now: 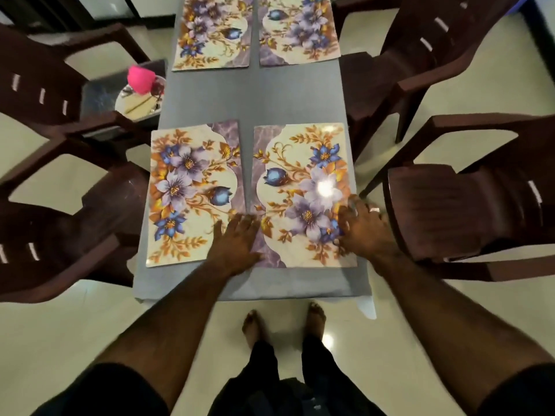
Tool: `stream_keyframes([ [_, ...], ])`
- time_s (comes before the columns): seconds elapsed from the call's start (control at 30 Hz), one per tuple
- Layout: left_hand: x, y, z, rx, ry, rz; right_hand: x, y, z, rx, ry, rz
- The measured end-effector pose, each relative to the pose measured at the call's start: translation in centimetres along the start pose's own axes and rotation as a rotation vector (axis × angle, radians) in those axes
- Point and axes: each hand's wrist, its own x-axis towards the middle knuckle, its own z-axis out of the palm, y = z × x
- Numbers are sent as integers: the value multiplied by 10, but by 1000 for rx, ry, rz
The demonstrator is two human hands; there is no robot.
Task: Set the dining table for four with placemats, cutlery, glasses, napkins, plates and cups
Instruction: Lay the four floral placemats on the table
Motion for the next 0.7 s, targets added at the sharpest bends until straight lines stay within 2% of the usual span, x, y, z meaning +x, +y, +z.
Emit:
stream_keyframes([
  [0.1, 29, -14, -17, -45, 18, -15, 38, 7, -14, -33, -56, -13],
  [0.2, 58, -19, -36, 12, 54, 8, 65, 10, -24, -64, -37, -38],
  [0.3, 71, -20, -43, 38, 14, 12, 75, 11, -31, -35, -101, -92],
  [0.7, -3, 9, -7, 10, -57, -4, -10, 33, 2, 38, -173, -142],
])
